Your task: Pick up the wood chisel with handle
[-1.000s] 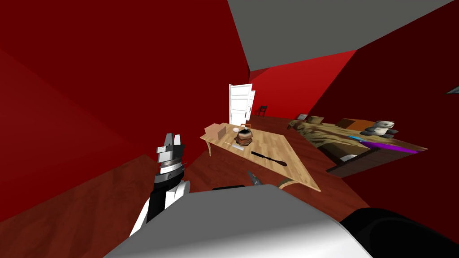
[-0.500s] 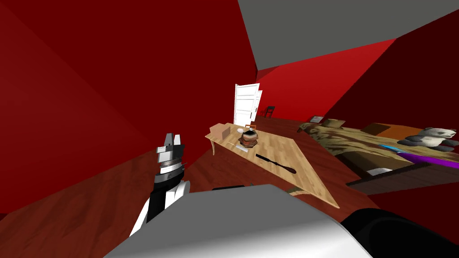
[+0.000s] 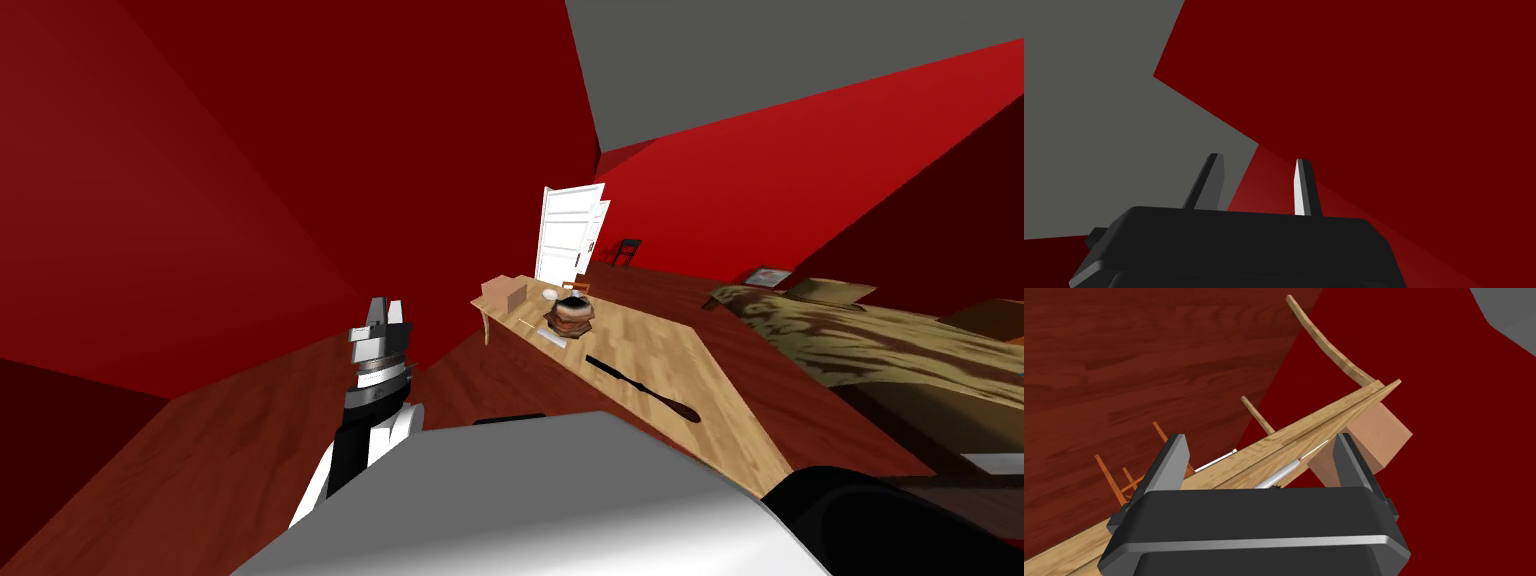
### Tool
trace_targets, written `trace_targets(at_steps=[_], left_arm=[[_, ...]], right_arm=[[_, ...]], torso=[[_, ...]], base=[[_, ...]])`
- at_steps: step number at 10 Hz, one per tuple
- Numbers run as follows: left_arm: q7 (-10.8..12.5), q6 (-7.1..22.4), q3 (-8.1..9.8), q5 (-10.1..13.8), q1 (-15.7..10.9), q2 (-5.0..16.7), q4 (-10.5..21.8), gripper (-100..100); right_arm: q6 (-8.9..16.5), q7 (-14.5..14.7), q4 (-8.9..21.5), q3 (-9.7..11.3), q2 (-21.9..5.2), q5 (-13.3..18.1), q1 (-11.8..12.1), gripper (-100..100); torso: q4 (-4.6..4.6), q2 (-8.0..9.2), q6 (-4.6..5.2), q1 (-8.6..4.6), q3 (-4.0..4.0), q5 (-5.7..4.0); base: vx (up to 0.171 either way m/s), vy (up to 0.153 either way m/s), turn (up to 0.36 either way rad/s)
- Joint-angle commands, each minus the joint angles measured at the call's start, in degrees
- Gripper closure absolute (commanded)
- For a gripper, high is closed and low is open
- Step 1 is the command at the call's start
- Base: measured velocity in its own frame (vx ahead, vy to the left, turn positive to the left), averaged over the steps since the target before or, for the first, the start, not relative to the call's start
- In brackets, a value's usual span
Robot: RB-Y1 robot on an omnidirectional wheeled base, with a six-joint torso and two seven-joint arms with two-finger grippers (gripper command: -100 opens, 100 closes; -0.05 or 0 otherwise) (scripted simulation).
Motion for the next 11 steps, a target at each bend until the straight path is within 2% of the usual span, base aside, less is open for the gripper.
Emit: trace_targets(at_steps=[1, 2, 3, 4, 5, 6, 7, 8, 9, 10, 11], left_arm=[[0.0, 0.0, 0.00, 0.0, 0.0, 0.0, 0.0, 0], [0.0, 0.0, -0.01, 0.0, 0.0, 0.0, 0.0, 0], [0.0, 0.0, 0.00, 0.0, 0.0, 0.0, 0.0, 0], [0.0, 0.0, 0.00, 0.0, 0.0, 0.0, 0.0, 0], [0.0, 0.0, 0.00, 0.0, 0.0, 0.0, 0.0, 0], [0.0, 0.0, 0.00, 0.0, 0.0, 0.0, 0.0, 0], [0.0, 0.0, 0.00, 0.0, 0.0, 0.0, 0.0, 0], [0.0, 0.0, 0.01, 0.0, 0.0, 0.0, 0.0, 0], [0.0, 0.0, 0.00, 0.0, 0.0, 0.0, 0.0, 0], [0.0, 0.0, 0.01, 0.0, 0.0, 0.0, 0.0, 0], [0.0, 0.0, 0.00, 0.0, 0.0, 0.0, 0.0, 0]], right_arm=[[1.8, 1.8, 2.7, 2.2, -2.9, 0.5, 1.5, -100], [2.6, 3.3, 4.6, 4.0, -4.6, 0.9, 2.7, -100], [2.6, 3.3, 4.8, 4.0, -5.3, 0.9, 2.7, -100], [3.5, 4.8, 7.1, 5.7, -7.7, 1.2, 3.9, -100], [3.5, 4.8, 8.6, 5.7, -7.7, 1.2, 3.9, -100], [4.4, 6.2, 10.3, 7.4, -10.1, 1.6, 4.9, -100], [4.4, 6.2, 11.1, 7.4, -10.1, 1.6, 4.9, -100], [5.2, 7.5, 13.4, 9.0, -12.4, 1.9, 5.8, -100], [5.2, 7.5, 14.2, 9.0, -12.4, 1.9, 5.8, -100], [5.9, 8.8, 16.7, 10.4, -14.3, 2.1, 6.5, -100], [5.9, 8.8, 16.7, 10.4, -14.7, 2.1, 6.5, -100]], torso=[[0.00, 0.00, 0.00, 0.00, 0.00, 0.00], [-0.01, -0.07, -0.04, -0.02, -0.04, 0.00], [-0.04, -0.16, -0.05, -0.05, -0.09, 0.00], [-0.02, -0.15, -0.01, -0.08, -0.08, -0.03], [-0.02, -0.09, -0.05, -0.08, -0.05, -0.02], [-0.01, -0.06, 0.01, -0.05, -0.03, -0.01], [-0.02, -0.12, -0.04, -0.06, -0.06, 0.00], [-0.02, -0.11, 0.02, -0.05, -0.07, -0.02], [-0.03, -0.14, -0.03, -0.06, -0.08, 0.00], [-0.02, -0.12, 0.01, -0.04, -0.07, -0.02], [-0.01, -0.10, -0.04, -0.05, -0.06, -0.01]], base=[[0.072, -0.016, 0.315], [0.099, -0.023, 0.470], [0.074, -0.040, 0.187], [0.055, -0.031, 0.342], [0.050, -0.035, 0.204], [0.073, -0.035, 0.357], [0.066, -0.039, 0.160], [0.077, -0.038, 0.342], [0.059, -0.044, 0.136], [0.051, -0.035, 0.273], [0.049, -0.039, 0.171]])
